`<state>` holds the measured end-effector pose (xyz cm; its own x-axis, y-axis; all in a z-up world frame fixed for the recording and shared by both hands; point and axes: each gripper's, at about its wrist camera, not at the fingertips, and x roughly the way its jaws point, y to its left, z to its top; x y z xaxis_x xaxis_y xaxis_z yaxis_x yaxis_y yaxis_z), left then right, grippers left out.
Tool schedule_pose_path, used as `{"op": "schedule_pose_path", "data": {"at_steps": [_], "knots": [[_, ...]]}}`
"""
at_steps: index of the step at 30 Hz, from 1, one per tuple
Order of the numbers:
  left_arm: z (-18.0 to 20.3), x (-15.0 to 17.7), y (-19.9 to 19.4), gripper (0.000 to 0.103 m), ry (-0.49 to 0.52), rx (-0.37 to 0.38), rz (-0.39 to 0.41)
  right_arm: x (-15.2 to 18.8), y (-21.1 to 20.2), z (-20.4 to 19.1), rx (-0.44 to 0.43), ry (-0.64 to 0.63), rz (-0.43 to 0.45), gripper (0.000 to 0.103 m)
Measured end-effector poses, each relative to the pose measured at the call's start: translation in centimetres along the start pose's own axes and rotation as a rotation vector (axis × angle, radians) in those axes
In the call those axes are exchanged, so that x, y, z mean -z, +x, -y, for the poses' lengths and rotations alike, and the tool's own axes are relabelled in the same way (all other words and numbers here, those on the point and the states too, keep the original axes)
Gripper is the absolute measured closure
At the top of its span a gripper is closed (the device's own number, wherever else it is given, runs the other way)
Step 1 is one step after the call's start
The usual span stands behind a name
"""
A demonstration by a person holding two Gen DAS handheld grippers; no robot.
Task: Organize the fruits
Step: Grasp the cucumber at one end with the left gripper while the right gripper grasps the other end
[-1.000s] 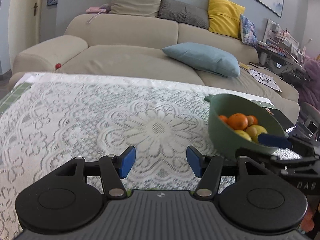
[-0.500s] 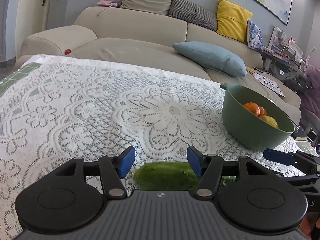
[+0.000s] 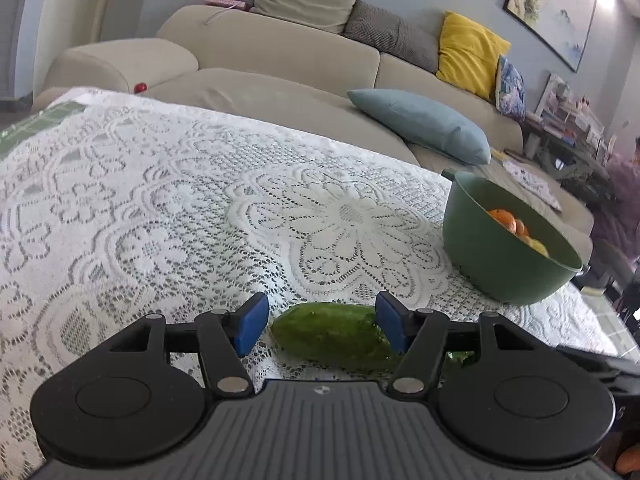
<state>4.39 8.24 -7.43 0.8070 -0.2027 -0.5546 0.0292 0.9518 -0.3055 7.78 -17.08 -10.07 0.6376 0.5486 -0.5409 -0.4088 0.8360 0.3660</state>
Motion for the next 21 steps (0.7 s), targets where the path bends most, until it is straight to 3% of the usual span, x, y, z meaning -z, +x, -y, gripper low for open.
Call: {"op": "schedule_pose_path", "data": {"at_steps": [8,13,21], "knots": [[-1.5,0.1,0.4,0.03,-0.12,0.057,-0.024,0.3,0.4,-0.3,-0.009,-0.011,-0.01,0.029],[-2.6,0.2,0.9,0.029,-0.207,0.093,-0.038,0.2,0.6,-0.4,-0.021,-0.017,-0.014,0.041],[-2.1,0.3,1.1,0.029,-0.192,0.099,-0.039,0.1,0.7,-0.4,-0.014,-0.014,-0.005,0.046]]}}
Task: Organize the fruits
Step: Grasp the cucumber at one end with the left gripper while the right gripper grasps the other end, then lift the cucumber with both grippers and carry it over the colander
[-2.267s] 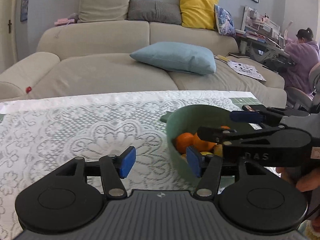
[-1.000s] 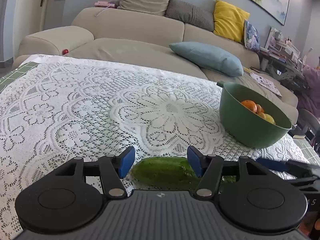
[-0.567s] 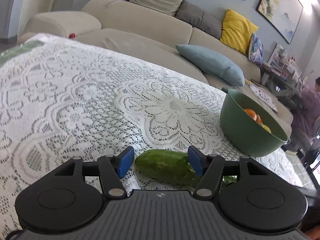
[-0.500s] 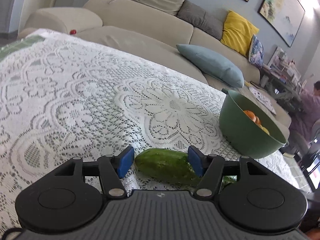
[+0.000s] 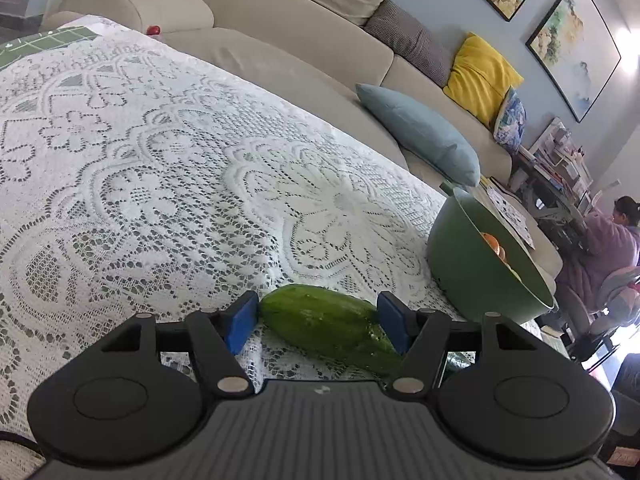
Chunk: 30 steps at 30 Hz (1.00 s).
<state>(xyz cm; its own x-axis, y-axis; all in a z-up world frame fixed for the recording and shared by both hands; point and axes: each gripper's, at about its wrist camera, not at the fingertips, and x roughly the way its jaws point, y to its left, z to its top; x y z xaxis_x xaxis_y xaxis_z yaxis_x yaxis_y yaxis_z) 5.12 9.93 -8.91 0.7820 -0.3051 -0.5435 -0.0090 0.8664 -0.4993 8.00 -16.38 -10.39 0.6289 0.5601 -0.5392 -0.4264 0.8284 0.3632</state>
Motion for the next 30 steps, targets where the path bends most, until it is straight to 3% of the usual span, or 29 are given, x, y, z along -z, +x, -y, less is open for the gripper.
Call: {"op": "schedule_pose_path", "data": {"at_steps": [18,26,30], "knots": [[0.8,0.1,0.5,0.029,0.0,-0.002,0.004,-0.9,0.1,2.2,-0.027,0.164,0.009,0.045],[0.2,0.6,0.3,0.022,-0.047,0.036,0.016,-1.2,0.3,2.7,-0.044,0.235,0.011,0.042],[0.9,0.7,0.7,0.022,-0.011,0.015,0.028,-1.2,0.5,2.3,-0.027,0.216,0.014,0.041]]}}
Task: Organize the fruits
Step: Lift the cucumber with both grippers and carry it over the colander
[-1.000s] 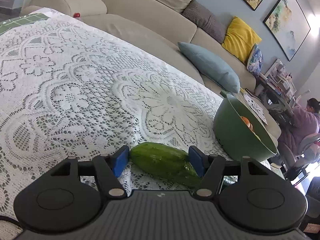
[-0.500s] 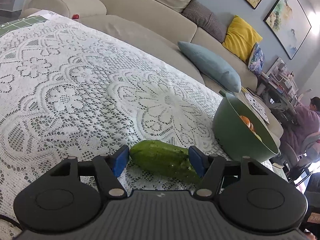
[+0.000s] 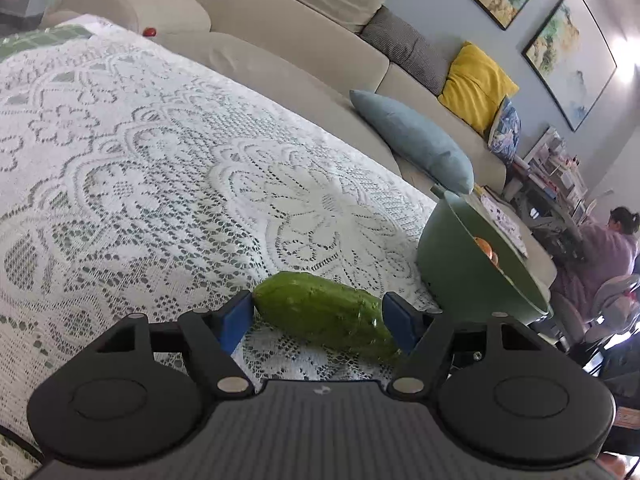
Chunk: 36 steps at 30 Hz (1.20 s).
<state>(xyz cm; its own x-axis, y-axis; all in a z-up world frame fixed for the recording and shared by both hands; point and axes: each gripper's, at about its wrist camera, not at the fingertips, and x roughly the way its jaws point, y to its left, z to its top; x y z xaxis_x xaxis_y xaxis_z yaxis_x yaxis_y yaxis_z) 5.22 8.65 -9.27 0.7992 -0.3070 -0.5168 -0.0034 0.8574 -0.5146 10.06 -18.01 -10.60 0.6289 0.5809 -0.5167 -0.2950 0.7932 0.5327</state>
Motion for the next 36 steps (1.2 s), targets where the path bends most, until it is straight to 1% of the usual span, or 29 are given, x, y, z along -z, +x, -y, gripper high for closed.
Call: {"op": "schedule_pose_path", "data": {"at_steps": [1,3,6,8,14,21,26,36], "knots": [[0.2,0.0,0.1,0.023,0.012,-0.008,0.001,0.0,0.0,-0.1,0.009,-0.009,0.002,0.042],[0.5,0.1,0.0,0.028,0.029,-0.027,0.005,-0.1,0.0,-0.2,0.017,-0.016,0.007,0.045],[0.3,-0.1,-0.1,0.029,0.01,-0.017,0.003,-0.3,-0.1,0.1,0.009,0.0,0.009,0.046],[0.3,-0.1,-0.3,0.032,0.013,-0.022,0.002,-0.4,-0.3,0.1,0.01,-0.008,0.015,0.047],[0.7,-0.4,-1.0,0.032,0.019,-0.018,0.022,-0.8,-1.0,-0.5,0.0,-0.045,0.04,0.047],[2.1,-1.6,-1.8,0.032,0.037,-0.014,0.053,-2.1,-2.1,-1.0,-0.022,-0.063,0.069,0.048],[3.4,-2.7,-1.8,0.032,0.035,-0.004,0.064,-3.5,-3.0,-1.3,-0.021,-0.08,0.094,0.048],[6.7,-4.7,-0.6,0.032,0.053,0.012,0.088,-7.0,-4.9,-0.4,-0.018,-0.079,0.14,0.048]]}}
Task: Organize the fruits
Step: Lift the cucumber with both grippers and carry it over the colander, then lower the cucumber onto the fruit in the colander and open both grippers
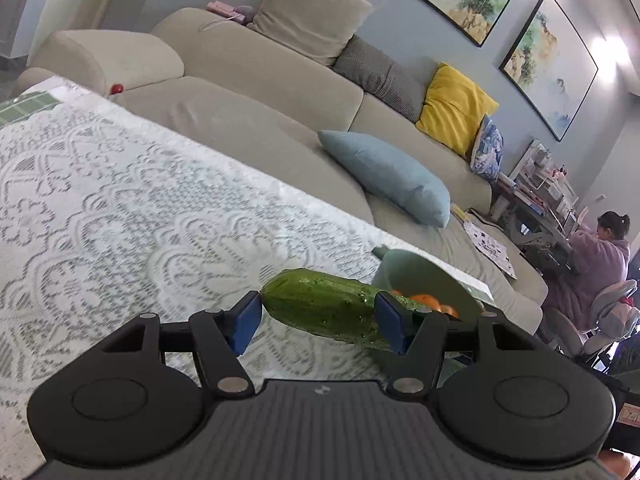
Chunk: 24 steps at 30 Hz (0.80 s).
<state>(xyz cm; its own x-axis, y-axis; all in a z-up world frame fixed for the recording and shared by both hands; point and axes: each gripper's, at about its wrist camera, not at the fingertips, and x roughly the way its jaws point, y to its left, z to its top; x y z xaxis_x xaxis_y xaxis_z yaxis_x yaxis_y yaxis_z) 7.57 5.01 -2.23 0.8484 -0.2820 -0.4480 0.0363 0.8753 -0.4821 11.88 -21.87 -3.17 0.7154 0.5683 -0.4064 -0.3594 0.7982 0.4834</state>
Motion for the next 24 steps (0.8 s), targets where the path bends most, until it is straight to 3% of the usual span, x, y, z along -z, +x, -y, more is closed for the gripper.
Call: {"op": "schedule_pose_path", "data": {"at_steps": [10,24], "knots": [[3.7,-1.3,3.3,0.032,-0.003,0.041,-0.021,-4.4,-1.3,2.6,0.043,-0.001,0.074,0.05],[7.5,-1.6,9.5,0.032,-0.008,0.049,-0.129,-7.4,-0.4,8.5,0.14,0.116,0.08,0.054]]}}
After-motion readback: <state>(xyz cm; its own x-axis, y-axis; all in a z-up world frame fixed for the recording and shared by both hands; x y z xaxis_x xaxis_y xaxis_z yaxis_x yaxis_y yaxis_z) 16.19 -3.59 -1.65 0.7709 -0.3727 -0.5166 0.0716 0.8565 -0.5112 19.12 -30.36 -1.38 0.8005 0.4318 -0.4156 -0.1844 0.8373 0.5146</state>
